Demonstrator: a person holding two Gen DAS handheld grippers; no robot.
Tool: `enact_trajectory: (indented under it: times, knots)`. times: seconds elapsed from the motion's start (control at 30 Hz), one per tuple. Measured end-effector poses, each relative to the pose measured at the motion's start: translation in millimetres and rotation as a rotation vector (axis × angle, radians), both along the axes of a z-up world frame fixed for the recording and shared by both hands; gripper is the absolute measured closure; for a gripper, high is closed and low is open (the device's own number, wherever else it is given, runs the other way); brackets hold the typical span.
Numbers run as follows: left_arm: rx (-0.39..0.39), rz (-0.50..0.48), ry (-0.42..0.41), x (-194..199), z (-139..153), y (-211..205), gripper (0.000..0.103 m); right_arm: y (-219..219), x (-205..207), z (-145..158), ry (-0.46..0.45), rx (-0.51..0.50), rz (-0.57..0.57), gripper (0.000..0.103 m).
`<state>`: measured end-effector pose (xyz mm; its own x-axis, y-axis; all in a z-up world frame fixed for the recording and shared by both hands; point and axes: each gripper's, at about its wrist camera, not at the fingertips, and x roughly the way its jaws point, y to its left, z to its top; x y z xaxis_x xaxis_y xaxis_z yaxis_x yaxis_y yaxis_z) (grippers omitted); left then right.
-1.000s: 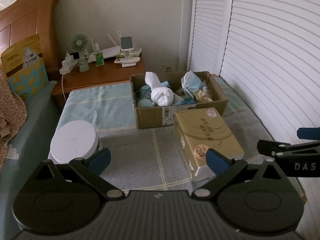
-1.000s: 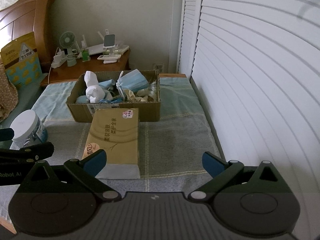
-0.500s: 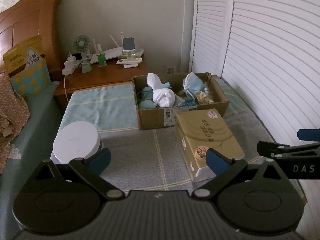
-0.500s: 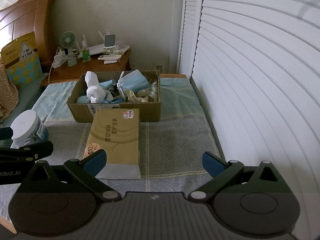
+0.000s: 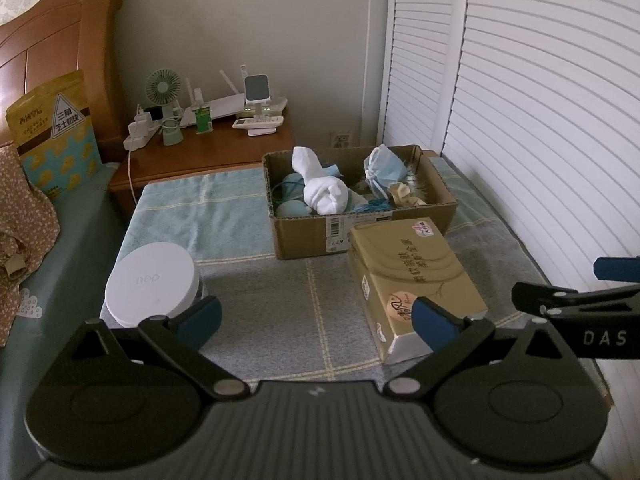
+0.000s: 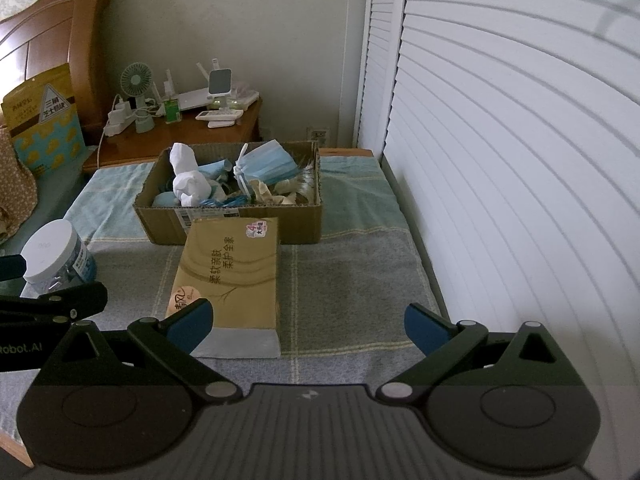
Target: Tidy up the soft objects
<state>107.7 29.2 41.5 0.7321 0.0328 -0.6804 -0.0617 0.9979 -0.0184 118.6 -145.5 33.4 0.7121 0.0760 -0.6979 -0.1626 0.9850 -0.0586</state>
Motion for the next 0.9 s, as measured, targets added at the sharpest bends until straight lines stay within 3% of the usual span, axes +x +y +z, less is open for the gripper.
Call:
enact_trajectory:
  times: [0.9]
  knots:
    - [0.005, 0.008, 0.005, 0.7, 0.5, -2.7, 0.002, -1.8, 1.6, 1.6, 0.004, -0.001, 0.006, 0.000]
